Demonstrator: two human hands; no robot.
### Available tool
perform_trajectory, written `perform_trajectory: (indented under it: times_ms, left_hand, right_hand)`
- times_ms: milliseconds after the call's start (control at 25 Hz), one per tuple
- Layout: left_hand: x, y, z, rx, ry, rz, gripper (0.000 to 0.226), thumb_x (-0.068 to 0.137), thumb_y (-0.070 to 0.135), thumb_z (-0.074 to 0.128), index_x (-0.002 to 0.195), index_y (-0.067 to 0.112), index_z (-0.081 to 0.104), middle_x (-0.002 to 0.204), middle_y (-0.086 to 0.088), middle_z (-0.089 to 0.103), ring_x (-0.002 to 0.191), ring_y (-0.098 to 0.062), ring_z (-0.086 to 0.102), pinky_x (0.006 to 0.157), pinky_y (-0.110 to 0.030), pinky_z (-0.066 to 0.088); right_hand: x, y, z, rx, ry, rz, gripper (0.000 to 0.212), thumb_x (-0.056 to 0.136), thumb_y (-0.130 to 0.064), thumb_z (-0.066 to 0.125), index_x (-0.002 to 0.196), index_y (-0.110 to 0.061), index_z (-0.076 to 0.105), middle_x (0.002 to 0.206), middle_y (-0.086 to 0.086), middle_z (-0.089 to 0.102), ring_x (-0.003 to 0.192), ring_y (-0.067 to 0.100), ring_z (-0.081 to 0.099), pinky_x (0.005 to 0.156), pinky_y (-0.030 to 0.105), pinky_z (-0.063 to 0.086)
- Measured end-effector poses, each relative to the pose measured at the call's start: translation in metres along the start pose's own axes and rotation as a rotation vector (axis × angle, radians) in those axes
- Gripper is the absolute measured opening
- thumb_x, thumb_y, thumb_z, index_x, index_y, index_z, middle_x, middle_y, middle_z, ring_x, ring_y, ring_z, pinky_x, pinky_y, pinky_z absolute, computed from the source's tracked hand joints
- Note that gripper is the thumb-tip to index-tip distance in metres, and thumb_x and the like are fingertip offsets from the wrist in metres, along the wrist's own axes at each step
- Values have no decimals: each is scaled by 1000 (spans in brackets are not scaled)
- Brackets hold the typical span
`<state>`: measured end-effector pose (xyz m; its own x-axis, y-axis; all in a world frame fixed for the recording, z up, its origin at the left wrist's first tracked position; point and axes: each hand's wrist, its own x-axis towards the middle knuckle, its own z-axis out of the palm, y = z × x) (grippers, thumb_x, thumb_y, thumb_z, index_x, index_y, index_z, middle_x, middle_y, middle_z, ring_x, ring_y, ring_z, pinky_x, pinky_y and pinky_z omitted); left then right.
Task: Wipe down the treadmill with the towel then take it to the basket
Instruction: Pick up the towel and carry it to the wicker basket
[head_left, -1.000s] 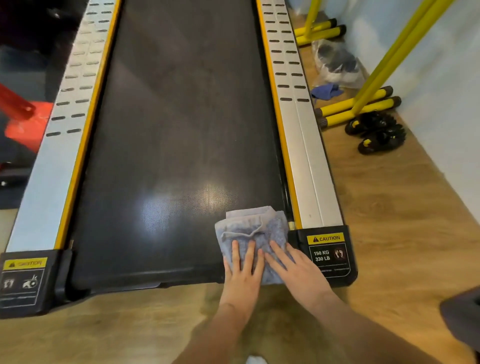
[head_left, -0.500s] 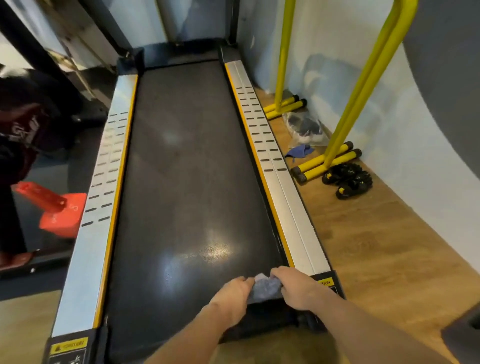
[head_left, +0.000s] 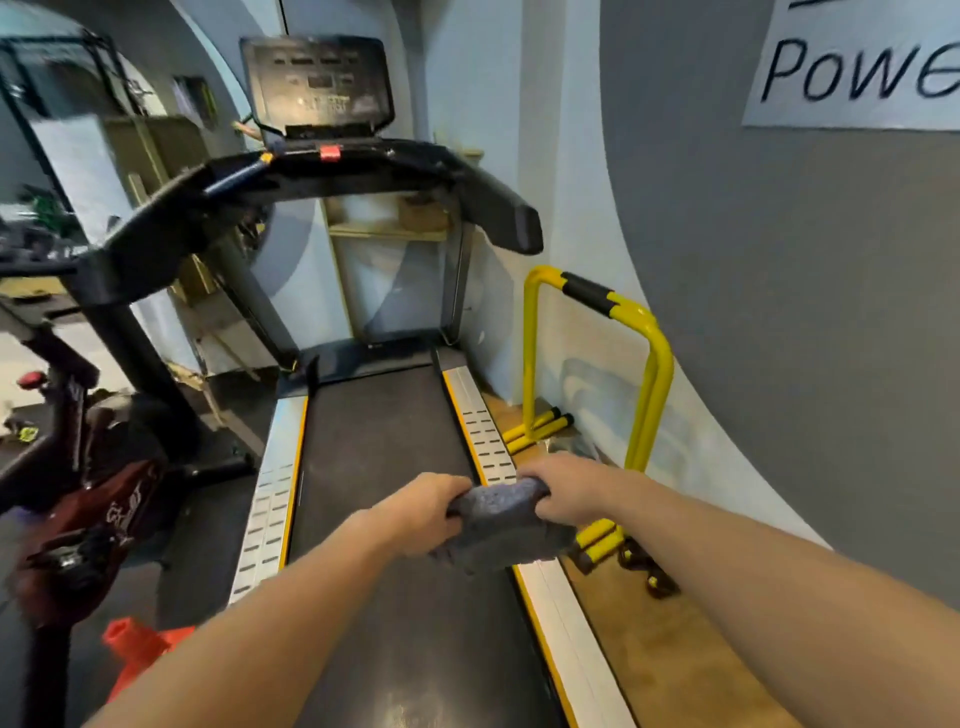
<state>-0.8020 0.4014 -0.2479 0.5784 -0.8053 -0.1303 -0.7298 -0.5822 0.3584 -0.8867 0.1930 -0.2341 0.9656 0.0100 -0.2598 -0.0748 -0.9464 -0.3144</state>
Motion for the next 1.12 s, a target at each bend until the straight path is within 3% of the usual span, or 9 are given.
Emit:
perform_trajectory:
  times_ms: [120,280,360,480,720,880,1040,1080,1120]
  left_hand:
    - [-4,40,-119,99,139,63,16,84,14,64,99,11,63,101,-7,68,97,-25,62,73,-28,37]
    - [-11,99,-256,209,303,125,15,81,15,69,78,13,54,77,-1,56,76,-26,53,66,-33,36]
    - [-12,128,-299,212,368,162,19,82,14,69,70,19,54,71,2,55,68,-21,51,60,-32,35]
    - [-2,171,-334,229,391,244,4,85,15,68,87,14,65,80,-1,62,74,-22,57,60,-30,41]
    - [35,324,-332,242,417,512,13,81,12,69,81,4,59,79,-14,60,74,-31,50,58,-30,36]
    - [42,506,-291,180,364,826,9,83,10,66,87,3,63,83,-15,62,77,-34,55,65,-36,41]
    - [4,703,-233,67,276,1087,17,84,9,65,72,14,54,69,-5,51,70,-28,48,58,-31,33]
    - [-9,744,-220,44,273,1147,4,85,10,66,83,11,62,76,-7,59,77,-31,53,62,-30,37]
    - [-25,792,-203,-2,256,1189,16,87,12,67,103,9,68,92,-10,66,88,-32,58,70,-29,41]
  right_hand:
    - [-26,-32,-121,-99,114,-40,13,83,-15,61,94,-21,57,93,0,57,95,25,59,71,29,36]
    - [-80,-65,-257,-154,259,-17,11,81,-16,61,77,-23,52,79,-3,57,80,22,57,64,32,42]
    - [-110,-74,-300,-162,321,-5,12,83,-18,60,77,-25,53,82,-3,57,78,18,56,62,31,42]
    - [-158,-70,-338,-180,395,46,15,84,-20,59,75,-27,50,82,-3,54,78,20,56,64,34,43]
    - [-306,-2,-370,-259,527,284,17,80,-20,61,87,-5,55,86,16,60,75,30,57,65,40,45]
    - [-485,58,-368,-288,589,586,8,83,-20,62,81,-16,56,82,9,59,73,24,56,62,35,43]
    - [-688,89,-351,-271,671,896,10,88,-22,64,84,-23,55,83,-6,53,76,19,52,63,26,38]
    - [-732,92,-344,-282,698,957,9,89,-23,65,96,-21,59,90,-5,53,84,20,53,70,27,39]
    - [-782,91,-334,-283,707,1039,20,89,-23,65,107,-17,61,94,-4,53,89,21,53,75,29,39]
